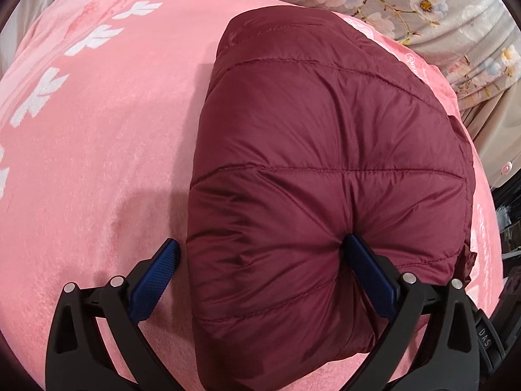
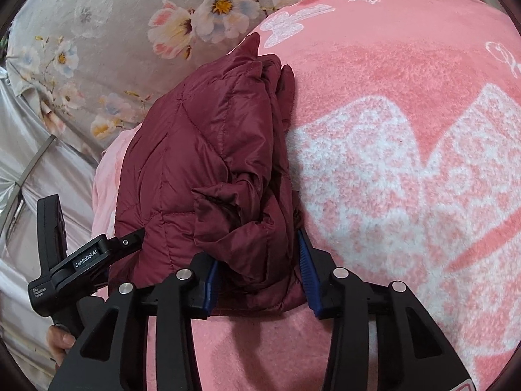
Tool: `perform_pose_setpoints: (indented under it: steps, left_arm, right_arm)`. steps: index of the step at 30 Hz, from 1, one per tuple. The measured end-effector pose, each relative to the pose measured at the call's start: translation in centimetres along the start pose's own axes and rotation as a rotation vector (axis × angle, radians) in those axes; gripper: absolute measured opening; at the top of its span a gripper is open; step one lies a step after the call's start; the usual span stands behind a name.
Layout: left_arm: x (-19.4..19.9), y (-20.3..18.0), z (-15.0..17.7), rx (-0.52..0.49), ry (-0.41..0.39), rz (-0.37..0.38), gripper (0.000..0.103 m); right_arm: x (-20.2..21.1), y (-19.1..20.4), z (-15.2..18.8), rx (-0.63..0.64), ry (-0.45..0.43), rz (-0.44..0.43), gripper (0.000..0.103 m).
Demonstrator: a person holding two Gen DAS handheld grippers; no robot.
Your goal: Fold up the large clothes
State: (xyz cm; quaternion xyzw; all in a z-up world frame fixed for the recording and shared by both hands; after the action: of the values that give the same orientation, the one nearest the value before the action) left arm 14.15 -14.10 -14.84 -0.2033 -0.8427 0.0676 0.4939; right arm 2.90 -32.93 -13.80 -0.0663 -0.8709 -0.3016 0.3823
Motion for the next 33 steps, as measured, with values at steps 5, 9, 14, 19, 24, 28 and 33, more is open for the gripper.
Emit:
perform_pose_setpoints:
  steps: [5, 9, 14, 19, 24, 28, 33]
  left_arm:
    - [-0.1, -0.4, 0.1, -0.018, -0.015, -0.013, 0.098]
    - [0.2, -0.4, 0.4, -0.03, -0.03, -0.023, 0.098]
    - [0.1, -0.7, 0.3, -0.031, -0.038, -0.02, 0.098]
    - [0.5, -0.5, 0.2, 0.008, -0.022, 0.032, 0.098]
    - [2.9, 1.6, -0.3, 0.111, -0.035, 0.122, 0.098]
    - [4.5, 2.7, -2.3, 0.132, -0.091, 0.104, 0.098]
    - [3.3, -0.3, -6.4, 0.021, -0.128, 0.015, 0.098]
  right_arm:
    - [-0.2, 0.1, 0.0, 0.001, 0.004, -0.012, 0.041]
    - [-0.2, 0.1, 0.0, 0.0, 0.008, -0.034, 0.047]
    - [-0.5, 0.4, -0.4, -0.01, 0.013, -0.058, 0.05]
    - [-0.5, 0.2, -0.7, -0.055, 0.026, -0.104, 0.052]
    - [1.9, -1.2, -0.8, -0.133, 0.001, -0.132, 0.056]
    - [5.1, -1.2, -2.9, -0.124, -0.137, -0.075, 0.053]
    - [3.6, 3.5, -6.5, 0.054, -0.145, 0.02, 0.018]
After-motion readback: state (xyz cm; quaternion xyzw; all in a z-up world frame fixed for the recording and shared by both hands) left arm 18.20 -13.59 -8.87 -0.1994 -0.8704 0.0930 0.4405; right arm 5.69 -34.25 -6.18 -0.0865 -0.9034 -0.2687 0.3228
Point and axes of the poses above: each gripper's, at about its wrist camera, not at the fingertips, and x roughly against the way its jaws point, y to its left, z to its underside, the point moved 9 cm from there along -x, roughly the way its jaws point, and after that the axes turned 6 degrees about z, right-handed, at the moved point
